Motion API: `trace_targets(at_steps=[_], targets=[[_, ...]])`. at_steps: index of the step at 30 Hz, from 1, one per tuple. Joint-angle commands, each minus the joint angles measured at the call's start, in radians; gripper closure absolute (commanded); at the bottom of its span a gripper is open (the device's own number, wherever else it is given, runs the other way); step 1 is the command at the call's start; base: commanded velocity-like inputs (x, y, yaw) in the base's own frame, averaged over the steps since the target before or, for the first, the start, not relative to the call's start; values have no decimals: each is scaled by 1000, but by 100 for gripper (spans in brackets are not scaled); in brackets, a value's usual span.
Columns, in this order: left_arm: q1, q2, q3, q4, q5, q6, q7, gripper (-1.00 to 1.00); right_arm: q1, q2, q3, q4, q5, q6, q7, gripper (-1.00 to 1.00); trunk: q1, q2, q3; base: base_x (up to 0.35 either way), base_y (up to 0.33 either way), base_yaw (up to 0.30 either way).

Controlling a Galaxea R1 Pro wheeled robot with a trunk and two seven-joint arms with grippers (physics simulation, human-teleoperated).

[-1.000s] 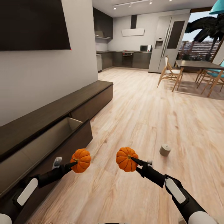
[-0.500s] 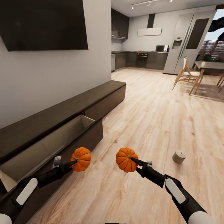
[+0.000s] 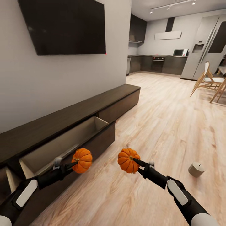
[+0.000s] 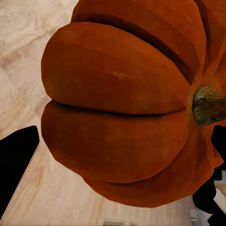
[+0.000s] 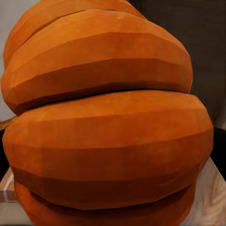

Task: Place each of the two pumpkins and all three candles from the living room inside a cabinet in the living room (use any cabinet), then make sure every cabinet is closed, and position the cauldron so it is next to a table in the living room.

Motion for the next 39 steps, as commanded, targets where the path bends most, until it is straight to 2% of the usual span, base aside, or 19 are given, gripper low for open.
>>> trace_targets(at_steps=[1,9,30,39], targets=[[-1,1,-2,0,14,9,1,100,0,-2,3,0,-11,-2,0,100,-1,0,3,0,0,269],[-1,1,-2,0,13,9,1,100,0,-6,3,1,-14,-22,3,100,-4,2,34,0,0,211],[-1,0,-4,0,13,9,1,100,0,-6,3,0,-13,-22,2,100,-14,7,115,0,0,6],[-1,0,-4,0,14,9,1,100,0,-4,3,0,-13,-22,1,100,-14,7,115,0,0,65]])
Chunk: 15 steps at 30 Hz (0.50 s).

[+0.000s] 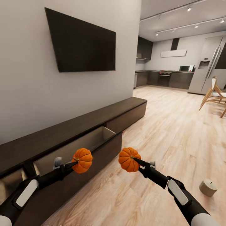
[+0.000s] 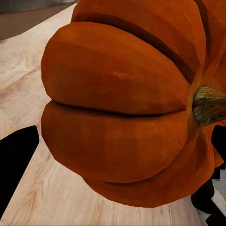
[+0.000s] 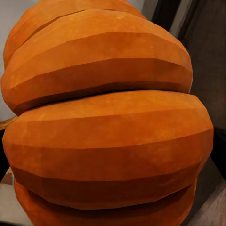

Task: Place each of the two pumpkins and all three candles from the living room inside a cabinet in the living room (use any cabinet), then make sure every cabinet is closed, and position the cauldron so it is next to a table in the living room.

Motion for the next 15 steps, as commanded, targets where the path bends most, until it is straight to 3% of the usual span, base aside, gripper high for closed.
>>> trace_targets(at_steps=[1,6,15], targets=[[-1,1,-3,0,9,6,1,100,0,-1,3,0,-10,7,-2,100,0,0,-1,0,0,237],[-1,1,-3,0,8,6,1,100,0,-2,3,0,-11,7,-1,100,0,0,-1,0,28,263],[-1,1,-3,0,7,6,1,100,0,-4,3,0,-12,6,5,100,0,0,-1,2,140,243]])
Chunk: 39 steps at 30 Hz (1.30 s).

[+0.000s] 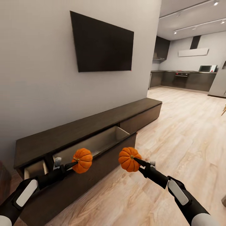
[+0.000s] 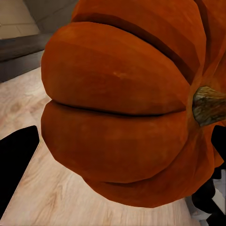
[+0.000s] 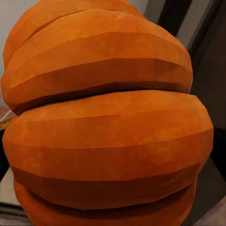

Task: Place each of the two pumpkins and all three candles from the living room inside a cabinet in the living room (use any cabinet), then make sure every cabinet is closed, and position the cauldron so it is next to a table in the living room.

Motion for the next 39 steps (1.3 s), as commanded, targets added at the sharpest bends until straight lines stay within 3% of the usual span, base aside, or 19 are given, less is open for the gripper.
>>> trace_targets(at_steps=[1,10,21,39], targets=[[-1,1,-3,0,10,7,1,100,-1,-1,3,0,-11,7,-2,100,0,0,-1,72,22,73],[-1,0,-7,-1,10,7,1,100,-1,0,3,0,-11,7,-2,100,0,0,-1,279,-8,140],[-1,0,-10,-15,11,7,1,100,-1,3,3,0,-9,7,-3,100,0,0,-1,202,-185,272],[-1,-1,-10,-16,5,7,1,100,-1,4,3,0,-8,7,-4,100,0,0,-1,16,-9,275]])
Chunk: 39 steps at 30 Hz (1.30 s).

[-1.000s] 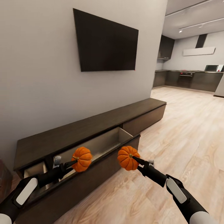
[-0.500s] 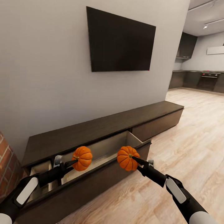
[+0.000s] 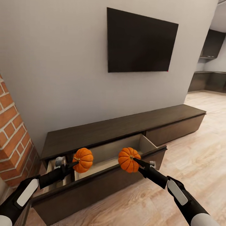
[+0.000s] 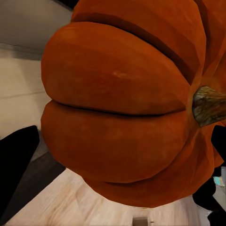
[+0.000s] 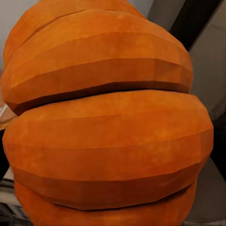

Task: Place each of the two pumpkins and all three candles from the living room inside a cabinet in the living room (use any cabinet), then make sure every cabinet is closed, and position the cauldron so it is next to a table in the living room.

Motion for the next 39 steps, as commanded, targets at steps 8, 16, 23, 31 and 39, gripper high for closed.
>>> trace_targets(at_steps=[8,16,23,31,39], targets=[[-1,-1,-2,0,11,9,2,100,-1,-1,2,-1,-17,10,-1,100,0,0,-1,4,0,275],[-1,0,-2,0,10,9,3,100,-1,-1,2,-1,-17,10,-1,100,0,0,-1,139,-123,275],[-1,0,-2,0,10,9,2,100,-1,-4,2,-1,-19,10,1,100,0,0,-1,187,-214,275],[-1,0,-2,0,10,9,3,100,-1,-5,2,-1,-20,10,1,100,0,0,-1,184,-242,183],[-1,-1,-2,0,10,9,3,100,-1,-4,2,-1,-20,10,2,100,0,0,-1,55,-247,9]])
